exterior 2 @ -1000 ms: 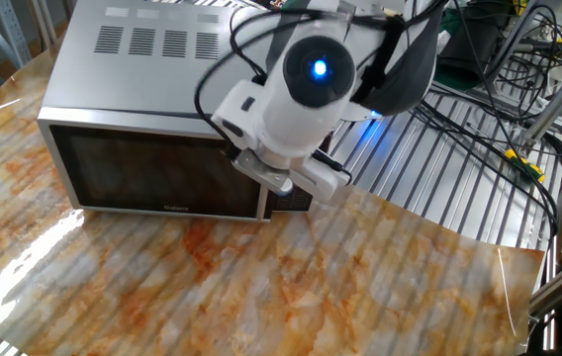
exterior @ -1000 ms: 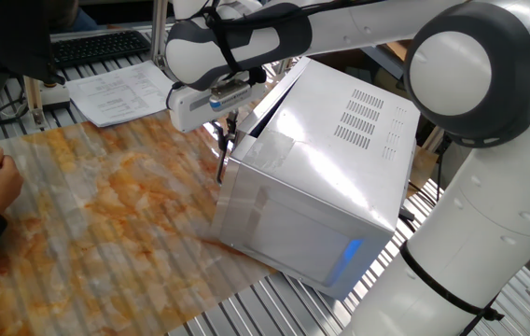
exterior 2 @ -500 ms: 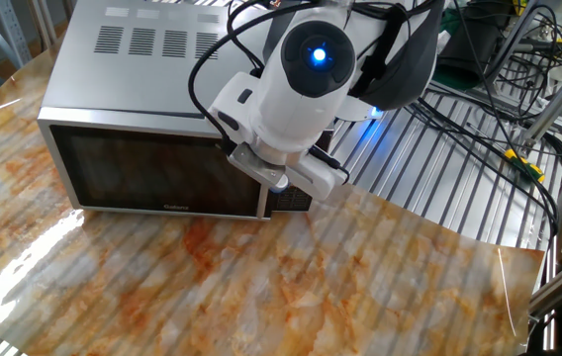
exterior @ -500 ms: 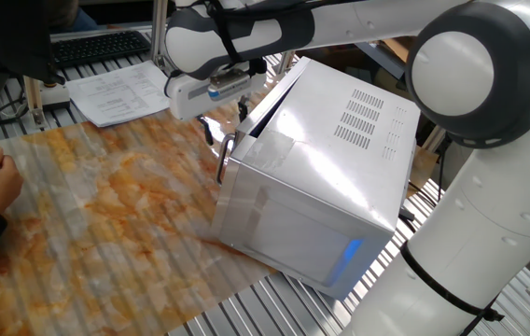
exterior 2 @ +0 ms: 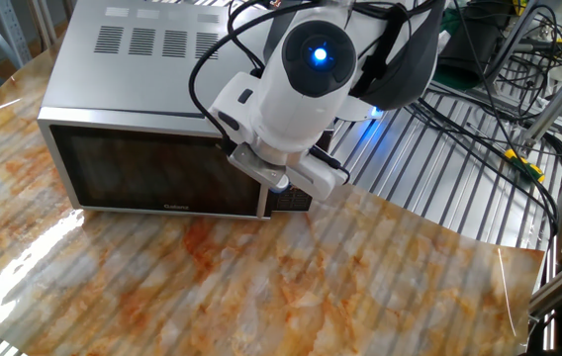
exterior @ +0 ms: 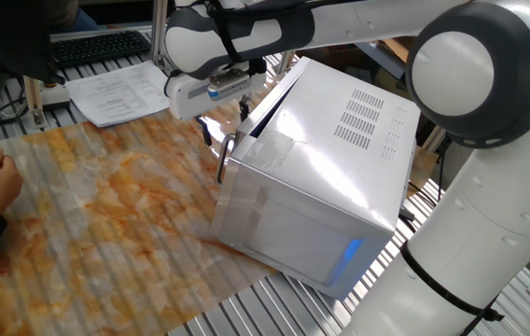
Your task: Open the microwave door
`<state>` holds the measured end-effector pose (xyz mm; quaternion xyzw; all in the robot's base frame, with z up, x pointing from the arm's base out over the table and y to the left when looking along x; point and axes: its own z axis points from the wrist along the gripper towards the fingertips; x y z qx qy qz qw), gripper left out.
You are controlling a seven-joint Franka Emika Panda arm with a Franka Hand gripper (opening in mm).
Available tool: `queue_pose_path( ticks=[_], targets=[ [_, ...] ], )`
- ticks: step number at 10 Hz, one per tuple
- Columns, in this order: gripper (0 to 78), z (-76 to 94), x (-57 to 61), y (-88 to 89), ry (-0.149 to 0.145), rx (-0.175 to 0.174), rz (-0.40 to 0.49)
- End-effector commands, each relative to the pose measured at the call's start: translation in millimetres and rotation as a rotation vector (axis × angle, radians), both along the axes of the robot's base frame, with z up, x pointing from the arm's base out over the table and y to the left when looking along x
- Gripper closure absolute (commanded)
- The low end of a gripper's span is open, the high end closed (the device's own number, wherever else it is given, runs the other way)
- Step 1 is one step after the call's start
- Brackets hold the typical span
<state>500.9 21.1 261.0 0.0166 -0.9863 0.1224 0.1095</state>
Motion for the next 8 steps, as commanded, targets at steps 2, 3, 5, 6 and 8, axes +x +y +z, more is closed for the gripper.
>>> queue_pose_path(
  ticks=[2,3,5,6,8],
  targets=[
    [0.1,70.4,34.5,34.1,0.022,0.009,-0.187],
    [0.1,70.8,35.2,33.9,0.02,0.01,-0.184],
    [0.1,73.4,35.6,34.1,0.005,0.019,-0.177],
    [0.1,76.6,34.3,35.7,-0.02,0.031,-0.188],
    [0.1,85.1,31.9,37.3,-0.064,0.081,-0.23]
  ],
)
